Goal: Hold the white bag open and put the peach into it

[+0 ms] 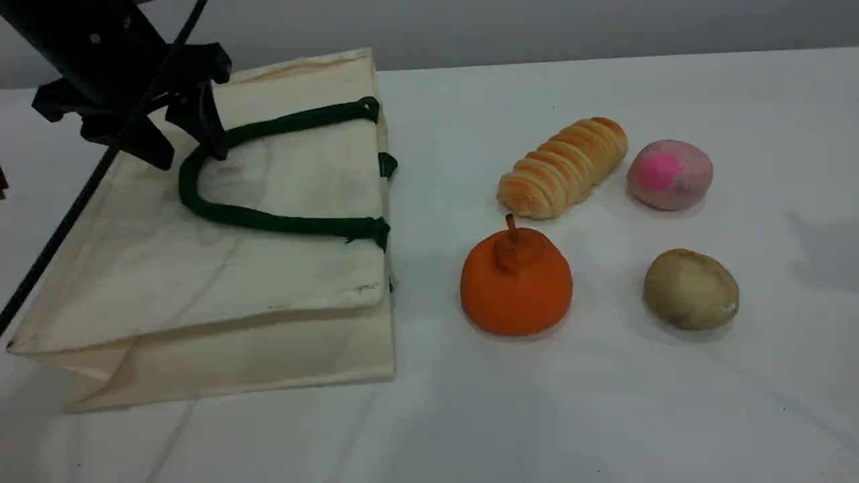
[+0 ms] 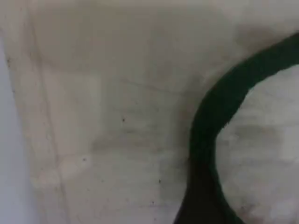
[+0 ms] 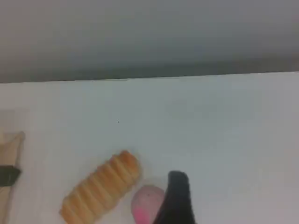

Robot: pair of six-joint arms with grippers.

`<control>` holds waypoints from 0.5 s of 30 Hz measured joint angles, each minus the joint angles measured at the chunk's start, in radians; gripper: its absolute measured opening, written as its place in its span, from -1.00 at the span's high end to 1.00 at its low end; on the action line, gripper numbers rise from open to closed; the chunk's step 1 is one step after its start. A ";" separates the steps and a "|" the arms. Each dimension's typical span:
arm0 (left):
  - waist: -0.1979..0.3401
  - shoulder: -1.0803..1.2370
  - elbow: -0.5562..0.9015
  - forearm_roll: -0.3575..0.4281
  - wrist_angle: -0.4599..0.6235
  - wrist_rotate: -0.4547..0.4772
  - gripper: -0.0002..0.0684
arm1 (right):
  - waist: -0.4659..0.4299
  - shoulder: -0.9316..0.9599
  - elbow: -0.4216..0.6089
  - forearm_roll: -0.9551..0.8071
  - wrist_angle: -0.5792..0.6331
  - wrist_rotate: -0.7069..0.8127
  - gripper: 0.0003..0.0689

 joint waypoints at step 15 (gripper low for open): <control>0.001 0.000 0.000 0.009 -0.035 0.001 -0.32 | 0.000 0.000 0.000 0.000 0.010 -0.006 -0.61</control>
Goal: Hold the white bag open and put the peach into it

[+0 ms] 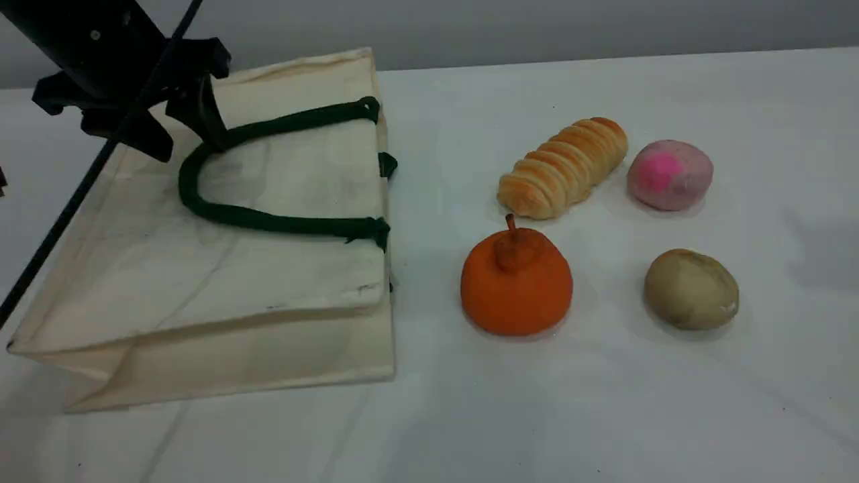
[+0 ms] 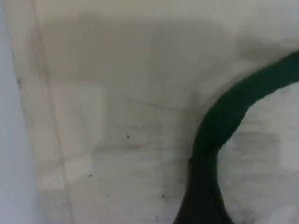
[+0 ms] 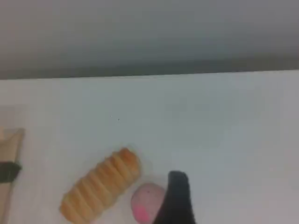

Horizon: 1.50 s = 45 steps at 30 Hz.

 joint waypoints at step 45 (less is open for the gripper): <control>0.000 0.091 -0.036 0.093 0.039 -0.009 0.72 | 0.000 0.000 0.000 0.002 0.012 0.001 -0.61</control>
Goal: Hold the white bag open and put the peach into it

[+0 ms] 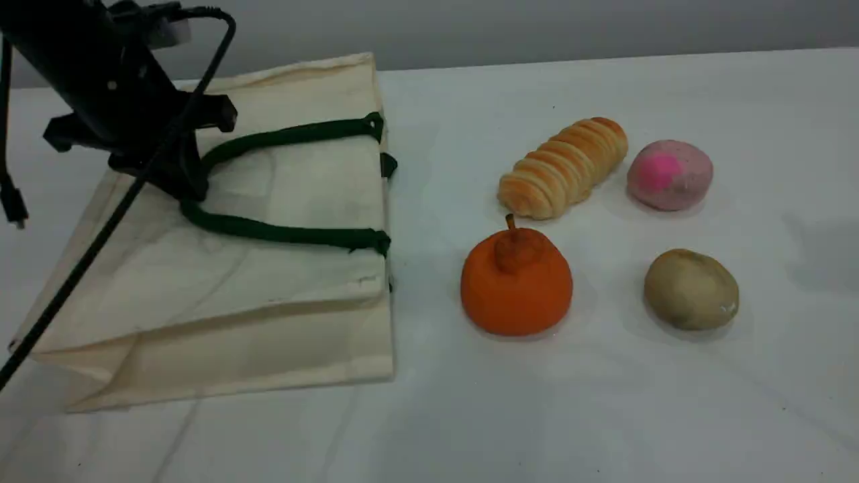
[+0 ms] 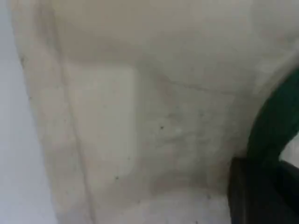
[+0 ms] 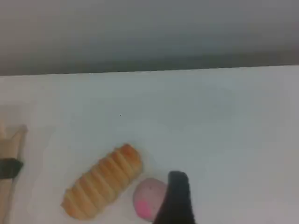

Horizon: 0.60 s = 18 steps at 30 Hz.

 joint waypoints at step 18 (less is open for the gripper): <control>0.000 -0.032 -0.566 -0.112 0.660 0.282 0.72 | 0.000 0.001 0.000 0.000 -0.005 0.000 -0.61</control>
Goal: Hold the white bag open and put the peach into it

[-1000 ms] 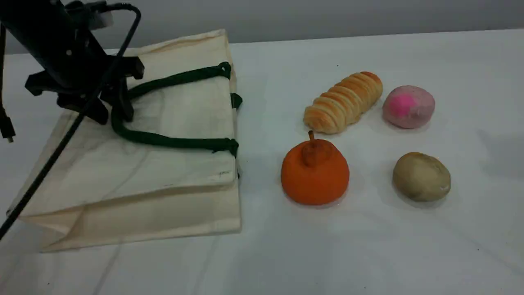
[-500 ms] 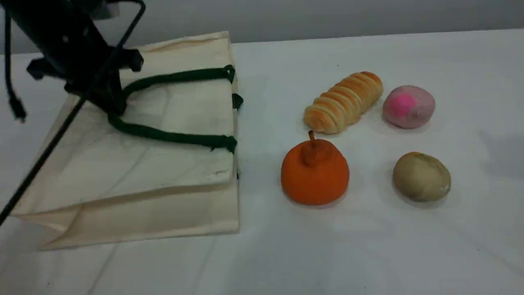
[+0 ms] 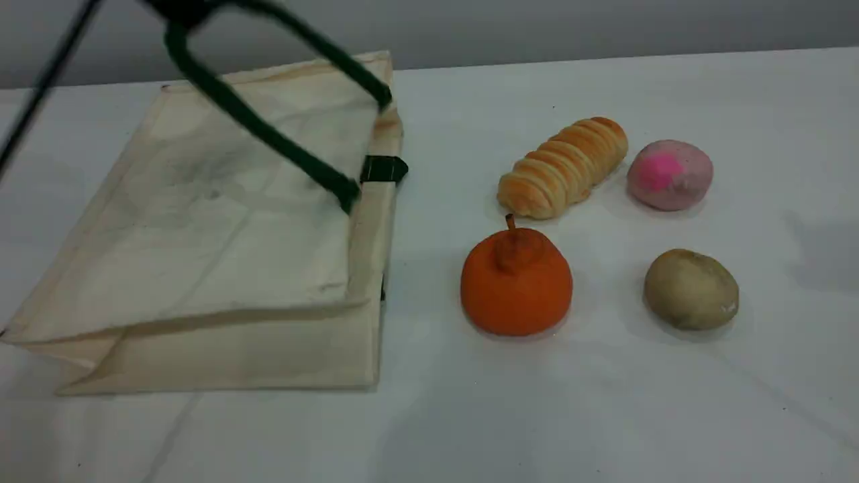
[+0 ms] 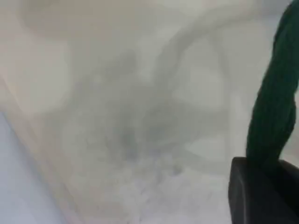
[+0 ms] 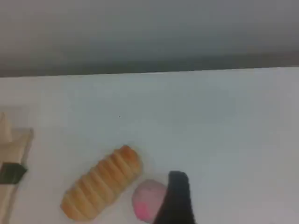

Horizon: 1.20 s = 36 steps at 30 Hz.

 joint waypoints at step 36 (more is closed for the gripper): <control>-0.199 -0.231 -0.036 -0.141 -0.008 0.261 0.72 | 0.000 0.096 0.001 0.000 -0.027 -0.030 -0.61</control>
